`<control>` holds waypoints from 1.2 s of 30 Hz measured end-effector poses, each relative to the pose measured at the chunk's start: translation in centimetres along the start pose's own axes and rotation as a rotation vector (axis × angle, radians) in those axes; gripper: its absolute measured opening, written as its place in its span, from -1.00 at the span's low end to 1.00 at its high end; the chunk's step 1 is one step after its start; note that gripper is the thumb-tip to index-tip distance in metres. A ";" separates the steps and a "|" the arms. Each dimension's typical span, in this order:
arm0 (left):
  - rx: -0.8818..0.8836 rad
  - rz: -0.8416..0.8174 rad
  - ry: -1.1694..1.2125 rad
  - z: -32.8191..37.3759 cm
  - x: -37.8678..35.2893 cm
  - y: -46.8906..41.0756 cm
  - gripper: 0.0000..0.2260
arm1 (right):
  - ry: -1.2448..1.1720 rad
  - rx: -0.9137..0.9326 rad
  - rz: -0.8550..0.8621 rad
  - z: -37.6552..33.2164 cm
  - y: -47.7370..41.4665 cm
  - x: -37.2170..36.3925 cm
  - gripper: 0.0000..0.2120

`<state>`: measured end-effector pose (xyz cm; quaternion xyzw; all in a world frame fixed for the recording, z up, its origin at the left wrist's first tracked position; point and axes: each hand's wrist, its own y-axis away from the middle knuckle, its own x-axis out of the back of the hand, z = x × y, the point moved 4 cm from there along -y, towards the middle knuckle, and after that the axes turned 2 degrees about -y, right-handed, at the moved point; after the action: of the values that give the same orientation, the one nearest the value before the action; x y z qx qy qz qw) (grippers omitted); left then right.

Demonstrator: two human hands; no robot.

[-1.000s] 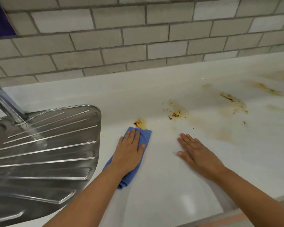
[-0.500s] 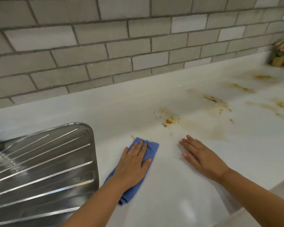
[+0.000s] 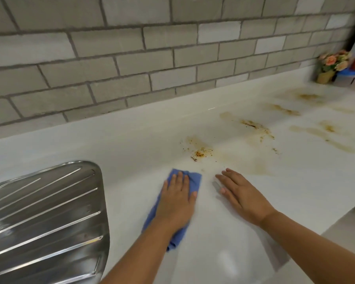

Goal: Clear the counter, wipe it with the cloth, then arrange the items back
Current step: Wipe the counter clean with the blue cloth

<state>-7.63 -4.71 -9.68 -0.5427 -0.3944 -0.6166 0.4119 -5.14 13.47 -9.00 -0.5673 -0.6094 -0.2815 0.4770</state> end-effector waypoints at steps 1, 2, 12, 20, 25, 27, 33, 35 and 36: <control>-0.071 -0.013 0.023 1.6 0.0 1.9 -0.32 | 0.012 -0.001 0.038 -0.2 0.0 0.3 -0.08; -0.136 -0.037 0.050 2.6 -0.1 3.9 -0.26 | 0.017 0.004 0.075 -0.4 0.1 0.7 -0.12; 0.431 0.021 0.027 -5.7 1.2 -1.0 -0.48 | 0.026 -0.231 0.309 5.7 4.7 6.4 -0.65; 0.083 -0.002 0.034 8.9 -0.5 -0.3 -0.50 | -0.042 -0.406 0.198 10.5 5.6 6.5 -0.63; -0.033 -0.028 0.080 9.4 -1.0 7.2 -0.39 | -0.019 -0.290 0.151 12.1 5.5 8.0 -0.65; 0.134 0.016 0.007 5.5 -0.7 6.3 -0.28 | -0.013 -0.304 0.126 13.3 5.9 8.2 -0.66; 0.463 0.051 -0.023 4.9 0.3 -0.9 -0.51 | -0.203 -0.290 0.252 14.3 6.4 7.7 -0.73; 0.346 0.051 -0.008 9.9 -0.4 -2.0 -0.51 | -0.252 -0.288 0.272 14.6 6.4 7.7 -0.71; 0.256 0.041 0.009 13.0 -0.9 -2.1 -0.51 | -0.269 -0.286 0.276 14.7 6.4 7.7 -0.70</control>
<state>-5.02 8.20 -9.31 -0.4911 -0.4569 -0.5552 0.4918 -2.05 30.96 -9.01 -0.7394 -0.5381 -0.2191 0.3401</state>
